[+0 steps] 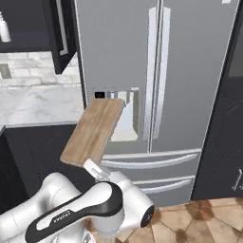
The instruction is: Move the cutting board and knife to the sink. Then move spray from the cabinet to the counter.
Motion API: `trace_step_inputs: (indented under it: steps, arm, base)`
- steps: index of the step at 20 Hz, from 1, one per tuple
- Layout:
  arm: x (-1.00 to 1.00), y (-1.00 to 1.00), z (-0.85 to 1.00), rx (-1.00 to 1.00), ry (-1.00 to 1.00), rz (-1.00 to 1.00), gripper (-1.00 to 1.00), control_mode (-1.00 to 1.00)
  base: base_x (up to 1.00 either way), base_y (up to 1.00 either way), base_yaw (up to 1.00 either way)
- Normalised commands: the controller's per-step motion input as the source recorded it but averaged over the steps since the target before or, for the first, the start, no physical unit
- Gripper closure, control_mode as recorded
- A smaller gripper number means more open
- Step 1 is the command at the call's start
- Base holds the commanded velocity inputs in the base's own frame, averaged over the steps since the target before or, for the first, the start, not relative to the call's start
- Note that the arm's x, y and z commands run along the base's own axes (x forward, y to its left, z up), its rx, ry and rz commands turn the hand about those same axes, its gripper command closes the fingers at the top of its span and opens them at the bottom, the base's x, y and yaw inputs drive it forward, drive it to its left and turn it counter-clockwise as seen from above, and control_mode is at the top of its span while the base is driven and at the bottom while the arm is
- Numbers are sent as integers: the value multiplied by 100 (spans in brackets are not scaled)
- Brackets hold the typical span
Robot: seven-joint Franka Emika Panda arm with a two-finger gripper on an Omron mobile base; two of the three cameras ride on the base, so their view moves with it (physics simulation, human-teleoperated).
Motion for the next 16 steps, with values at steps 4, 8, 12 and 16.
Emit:
trace_step_inputs:
  steps: [4, 8, 12, 16]
  arm:
    - [0, 0, 0, 0, 0, 0, 100, 100]
    - [0, 0, 0, 0, 0, 0, 100, 100]
    - [0, 0, 0, 0, 0, 0, 100, 100]
    - [0, 0, 0, 0, 0, 0, 100, 100]
  base:
    - [-1, -66, -82]
    - [0, -26, -98]
    - [0, -13, -100]
    - [0, -7, -100]
